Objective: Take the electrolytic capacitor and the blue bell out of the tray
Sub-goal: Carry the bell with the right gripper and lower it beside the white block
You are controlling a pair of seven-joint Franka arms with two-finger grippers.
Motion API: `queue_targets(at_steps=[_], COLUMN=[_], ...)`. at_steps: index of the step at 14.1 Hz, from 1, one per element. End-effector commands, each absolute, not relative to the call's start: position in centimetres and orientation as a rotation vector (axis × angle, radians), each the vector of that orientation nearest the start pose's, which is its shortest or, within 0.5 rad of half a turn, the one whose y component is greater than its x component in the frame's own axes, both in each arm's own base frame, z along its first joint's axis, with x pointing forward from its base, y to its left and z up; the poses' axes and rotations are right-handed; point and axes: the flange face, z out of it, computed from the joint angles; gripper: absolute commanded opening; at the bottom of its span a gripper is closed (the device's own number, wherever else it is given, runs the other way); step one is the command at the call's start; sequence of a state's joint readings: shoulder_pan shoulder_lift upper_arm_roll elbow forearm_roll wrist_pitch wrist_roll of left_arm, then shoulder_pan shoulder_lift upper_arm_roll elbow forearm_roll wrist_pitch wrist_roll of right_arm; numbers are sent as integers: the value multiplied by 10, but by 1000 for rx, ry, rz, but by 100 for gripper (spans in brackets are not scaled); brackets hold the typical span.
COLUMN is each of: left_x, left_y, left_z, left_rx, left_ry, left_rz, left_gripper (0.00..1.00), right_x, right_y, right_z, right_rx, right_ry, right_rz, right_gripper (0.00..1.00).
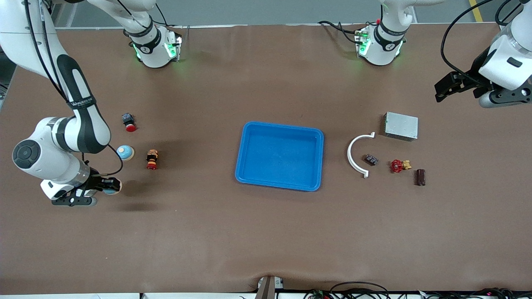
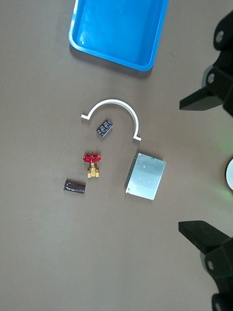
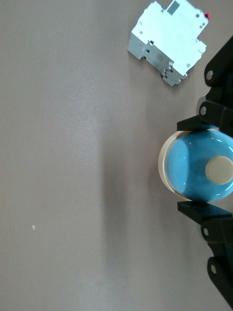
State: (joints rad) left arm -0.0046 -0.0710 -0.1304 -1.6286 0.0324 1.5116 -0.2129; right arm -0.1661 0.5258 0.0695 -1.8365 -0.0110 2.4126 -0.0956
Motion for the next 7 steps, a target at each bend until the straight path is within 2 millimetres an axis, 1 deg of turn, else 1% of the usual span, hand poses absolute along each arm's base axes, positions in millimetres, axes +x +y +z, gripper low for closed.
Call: queue_targets(at_steps=[1,3,7], left_x=[517,517,517], left_y=[-67,-68,-68], left_z=[633,633,629], left_rx=[-3105,-3105,-3099], left_ry=[-88,-85,-85], left_rz=[34,36,44], left_gripper=[100,100,100], right_x=[637,633,630], right_y=[-81,-91,-93], right_z=[232,217,192], right_rx=[-3065,-3064,-3065], right_ry=[-16,-28,-30], right_rz=[-118,-135,-141], right_gripper=[0,0,0])
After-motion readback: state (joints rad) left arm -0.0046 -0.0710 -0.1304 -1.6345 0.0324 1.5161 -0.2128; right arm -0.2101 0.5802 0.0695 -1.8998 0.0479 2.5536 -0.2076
